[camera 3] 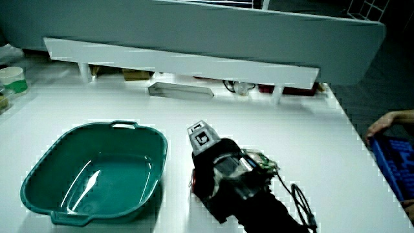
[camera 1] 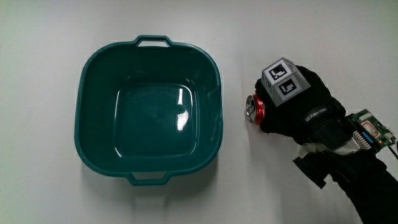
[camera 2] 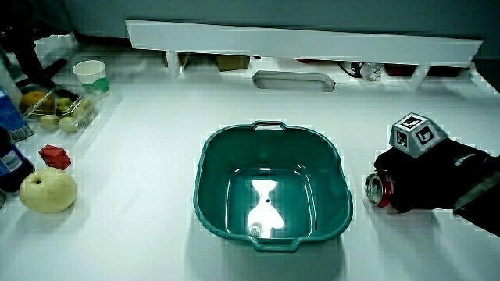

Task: Place cola on desk

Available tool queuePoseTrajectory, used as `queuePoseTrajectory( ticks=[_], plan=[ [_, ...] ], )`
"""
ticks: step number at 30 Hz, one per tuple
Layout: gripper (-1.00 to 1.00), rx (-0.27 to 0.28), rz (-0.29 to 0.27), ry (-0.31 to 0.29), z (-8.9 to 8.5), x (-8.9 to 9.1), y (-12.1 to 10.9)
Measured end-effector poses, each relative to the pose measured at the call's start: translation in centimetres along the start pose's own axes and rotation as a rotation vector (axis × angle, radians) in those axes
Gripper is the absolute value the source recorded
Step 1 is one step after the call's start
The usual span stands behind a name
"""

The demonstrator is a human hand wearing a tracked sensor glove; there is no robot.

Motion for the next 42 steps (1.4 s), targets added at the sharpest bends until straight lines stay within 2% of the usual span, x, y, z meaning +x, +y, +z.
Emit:
queuePoseTrajectory(
  ticks=[2,4,5,6,10,13,15,18,22,23,25,26,30,32,33,35,38,42],
  plan=[
    [0.00,0.004,0.011,0.021,-0.4,0.0,0.1],
    [0.00,0.013,0.009,0.017,-0.7,0.1,0.2],
    [0.00,0.026,0.014,0.042,-0.7,0.2,0.1],
    [0.00,0.044,0.015,0.034,-0.5,0.2,0.0],
    [0.00,0.020,0.021,0.066,-0.9,0.5,0.2],
    [-0.16,0.010,0.014,0.082,-1.2,0.9,0.2],
    [-0.26,0.007,0.021,0.119,-1.5,1.2,0.1],
    [-0.42,0.006,-0.001,0.125,-1.8,1.7,0.0],
    [-0.63,0.037,0.003,0.155,-1.1,2.3,-0.9],
    [-0.68,0.026,0.006,0.152,-1.0,2.4,-0.9],
    [-0.79,-0.001,-0.005,0.163,-1.5,2.7,-0.8],
    [-0.84,0.001,-0.026,0.150,-1.5,2.9,-1.0],
    [-1.00,-0.064,-0.128,0.200,-2.8,4.5,-2.3],
    [-1.00,-0.134,-0.001,0.334,0.9,4.2,-5.6],
    [-1.00,-0.126,-0.011,0.311,2.6,3.9,-7.3],
    [-1.00,-0.108,0.012,0.347,2.9,3.5,-9.1],
    [-1.00,-0.094,0.067,0.328,4.0,2.5,-12.1],
    [-1.00,0.015,0.216,0.366,4.7,0.8,-14.4]
  ],
)
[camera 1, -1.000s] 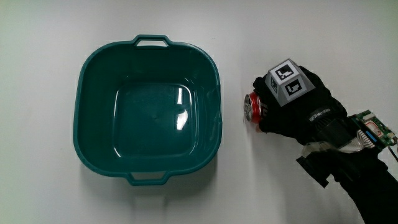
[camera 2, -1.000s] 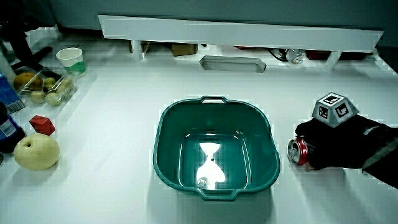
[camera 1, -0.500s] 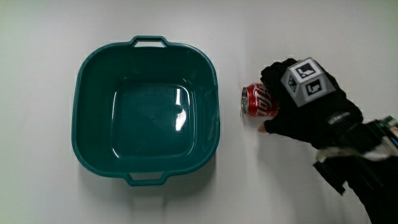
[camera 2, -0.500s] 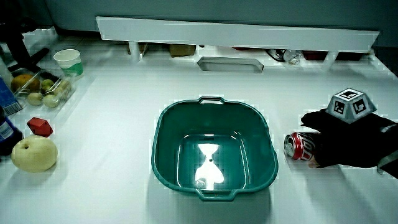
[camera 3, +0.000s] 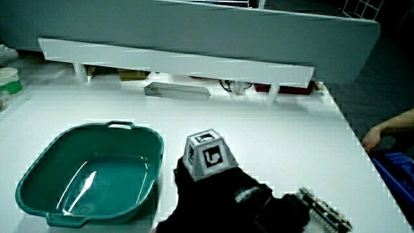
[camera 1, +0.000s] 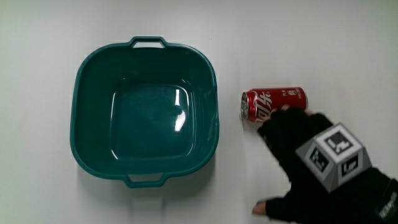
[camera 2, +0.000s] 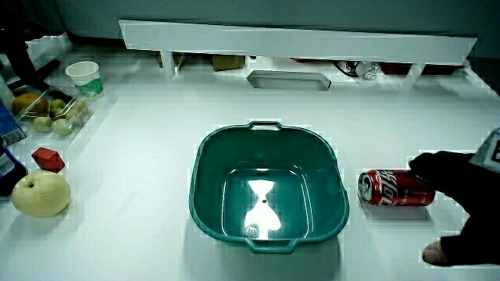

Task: Place cola on desk

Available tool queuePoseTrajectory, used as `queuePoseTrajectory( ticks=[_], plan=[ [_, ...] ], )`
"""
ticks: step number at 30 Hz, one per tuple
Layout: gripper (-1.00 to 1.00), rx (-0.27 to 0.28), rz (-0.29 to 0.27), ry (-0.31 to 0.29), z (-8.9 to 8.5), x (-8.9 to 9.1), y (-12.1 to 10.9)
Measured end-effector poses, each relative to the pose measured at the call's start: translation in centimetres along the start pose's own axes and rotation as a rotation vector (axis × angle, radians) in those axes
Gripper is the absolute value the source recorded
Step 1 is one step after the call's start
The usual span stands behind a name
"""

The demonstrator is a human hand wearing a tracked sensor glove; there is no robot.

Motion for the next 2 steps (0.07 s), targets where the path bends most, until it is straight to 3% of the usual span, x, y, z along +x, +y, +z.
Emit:
queuePoseTrajectory(
  ticks=[1,2],
  plan=[
    [-1.00,0.021,0.041,0.007,0.01,-0.57,-0.48],
    [-1.00,-0.016,0.055,0.030,-0.93,-0.59,-0.49]
  ],
)
